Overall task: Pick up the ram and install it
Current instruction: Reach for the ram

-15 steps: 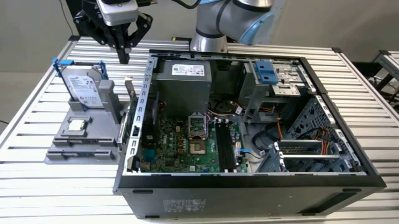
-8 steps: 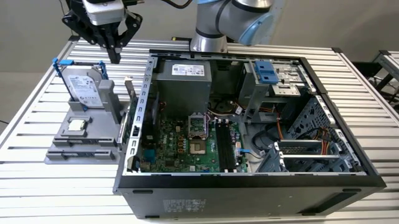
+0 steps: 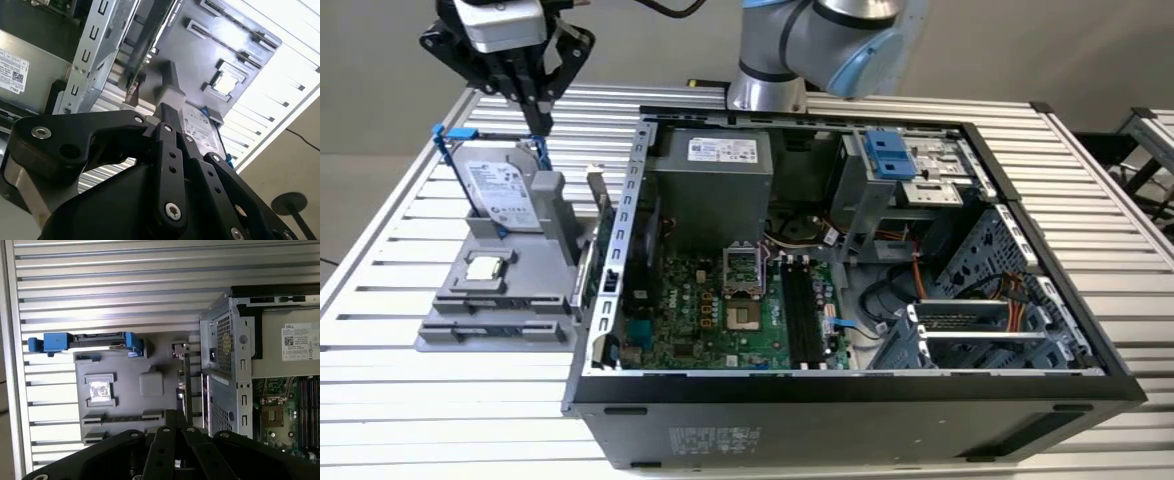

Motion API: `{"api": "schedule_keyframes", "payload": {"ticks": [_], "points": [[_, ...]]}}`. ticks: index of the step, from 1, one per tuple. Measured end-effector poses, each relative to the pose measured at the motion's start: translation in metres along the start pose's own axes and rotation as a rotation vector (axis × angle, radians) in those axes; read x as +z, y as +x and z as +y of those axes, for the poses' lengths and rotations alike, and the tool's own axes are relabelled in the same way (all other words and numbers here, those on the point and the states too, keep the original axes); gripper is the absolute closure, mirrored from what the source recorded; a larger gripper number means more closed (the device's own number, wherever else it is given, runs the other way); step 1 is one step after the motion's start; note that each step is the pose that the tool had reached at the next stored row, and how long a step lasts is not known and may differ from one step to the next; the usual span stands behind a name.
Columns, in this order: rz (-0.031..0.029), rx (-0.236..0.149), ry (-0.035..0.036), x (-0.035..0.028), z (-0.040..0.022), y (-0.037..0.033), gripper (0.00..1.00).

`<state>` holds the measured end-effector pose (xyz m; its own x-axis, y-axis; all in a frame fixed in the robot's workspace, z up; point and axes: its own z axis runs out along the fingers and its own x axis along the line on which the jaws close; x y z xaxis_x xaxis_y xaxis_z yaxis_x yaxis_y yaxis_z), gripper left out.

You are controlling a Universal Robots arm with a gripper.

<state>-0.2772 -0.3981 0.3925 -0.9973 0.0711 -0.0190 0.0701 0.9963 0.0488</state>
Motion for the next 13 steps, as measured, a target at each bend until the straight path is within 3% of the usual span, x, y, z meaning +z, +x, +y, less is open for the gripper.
{"api": "schedule_keyframes", "payload": {"ticks": [8,13], "points": [[0.0000,0.000,0.0000,-0.0005,-0.0020,0.0293,1.00],[0.0000,0.000,0.0000,-0.0005,-0.0027,0.0433,1.00]]}}
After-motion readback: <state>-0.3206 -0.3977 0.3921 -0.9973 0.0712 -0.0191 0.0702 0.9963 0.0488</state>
